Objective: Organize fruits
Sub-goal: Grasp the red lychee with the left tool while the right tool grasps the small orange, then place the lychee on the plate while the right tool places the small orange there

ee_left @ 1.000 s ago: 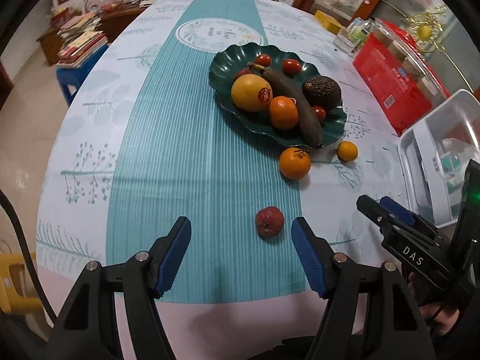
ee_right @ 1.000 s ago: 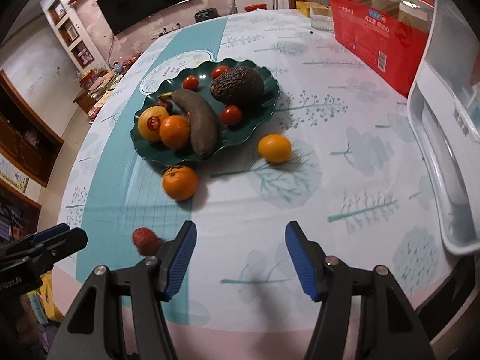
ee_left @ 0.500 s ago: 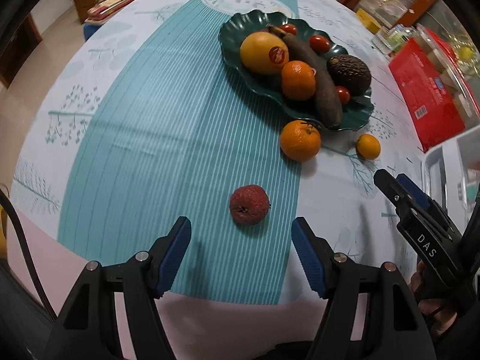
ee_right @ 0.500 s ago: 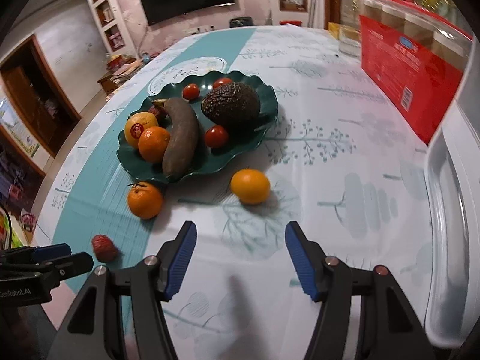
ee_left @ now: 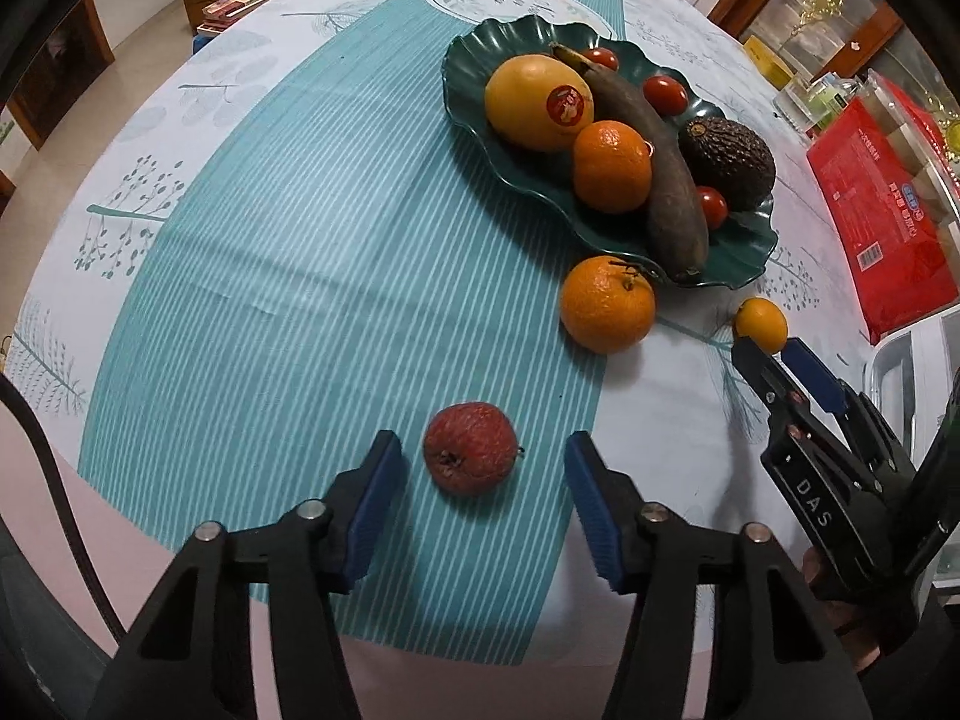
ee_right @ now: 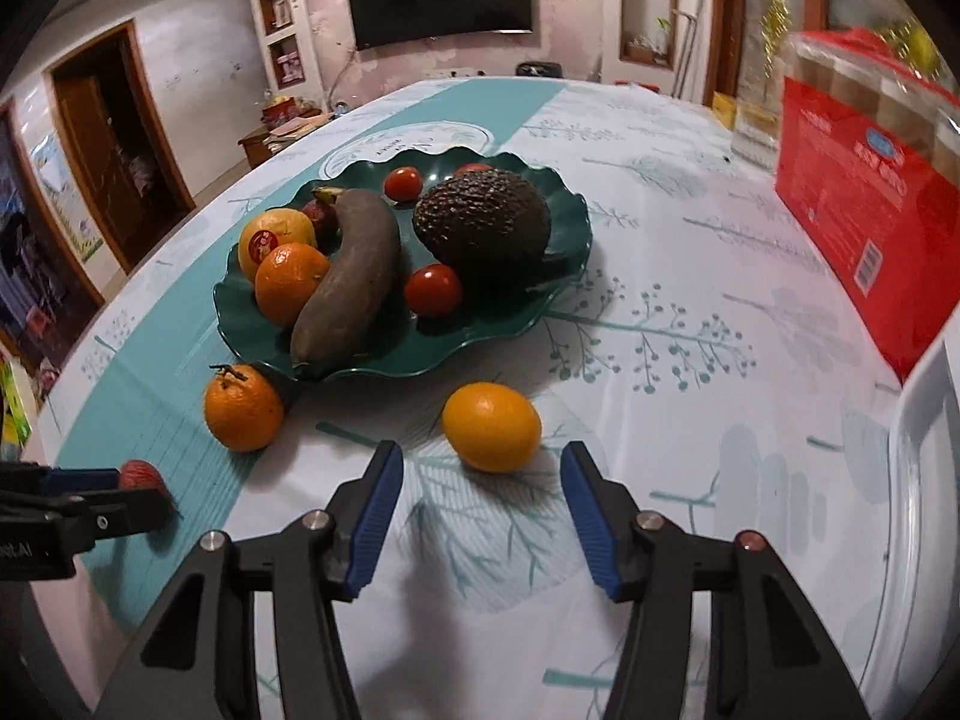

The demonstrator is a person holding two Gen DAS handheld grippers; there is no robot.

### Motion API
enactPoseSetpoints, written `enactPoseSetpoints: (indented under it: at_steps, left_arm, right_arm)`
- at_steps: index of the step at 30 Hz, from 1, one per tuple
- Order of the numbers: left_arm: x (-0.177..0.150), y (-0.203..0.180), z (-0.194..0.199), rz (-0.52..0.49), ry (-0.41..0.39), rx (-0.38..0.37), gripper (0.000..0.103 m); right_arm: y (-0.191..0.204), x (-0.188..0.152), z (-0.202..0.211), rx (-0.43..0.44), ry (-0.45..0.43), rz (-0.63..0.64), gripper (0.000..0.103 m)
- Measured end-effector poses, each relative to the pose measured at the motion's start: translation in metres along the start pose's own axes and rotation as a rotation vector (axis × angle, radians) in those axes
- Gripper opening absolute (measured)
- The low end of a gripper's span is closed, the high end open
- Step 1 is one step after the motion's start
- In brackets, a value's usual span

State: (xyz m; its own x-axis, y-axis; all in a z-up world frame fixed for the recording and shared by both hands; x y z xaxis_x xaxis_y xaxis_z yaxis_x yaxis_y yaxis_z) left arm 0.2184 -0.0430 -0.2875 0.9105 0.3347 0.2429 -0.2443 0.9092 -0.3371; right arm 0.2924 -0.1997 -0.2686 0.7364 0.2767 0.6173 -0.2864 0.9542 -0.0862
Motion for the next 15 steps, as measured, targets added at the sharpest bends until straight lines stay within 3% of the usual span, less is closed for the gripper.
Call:
enactPoseSetpoints:
  at_steps: [6,9,15]
  left_arm:
    - [-0.0006,-0.0029,-0.0068,-0.013,0.015,0.028,0.031]
    - [0.001,-0.0051,-0.0079,-0.013,0.012,0.014,0.029]
    - [0.0061,-0.0091,-0.0034,-0.032,-0.005,0.008,0.029]
  right_arm:
    - [-0.0031,0.0044,-0.0074,0.013,-0.005,-0.005,0.041]
    - [-0.0032,0.0049,-0.0083,0.021,-0.005,0.0,0.036]
    - [-0.0034,0.0041,-0.0061,0.034,0.005,0.008,0.035]
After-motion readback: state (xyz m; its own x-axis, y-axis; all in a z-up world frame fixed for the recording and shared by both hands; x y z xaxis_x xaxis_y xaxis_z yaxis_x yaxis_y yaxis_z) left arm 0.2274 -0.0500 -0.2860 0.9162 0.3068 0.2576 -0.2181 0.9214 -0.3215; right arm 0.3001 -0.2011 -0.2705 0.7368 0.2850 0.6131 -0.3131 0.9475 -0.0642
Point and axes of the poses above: each gripper's, at about its wrist camera, not at the fingertips, and z roughly against the way its jaws point, y to its left, x to its top, the point moved 9 cm from there along -z, roughly the way its jaws point, and after that the axes turned 8 degrees about -x, right-handed, at the moved point
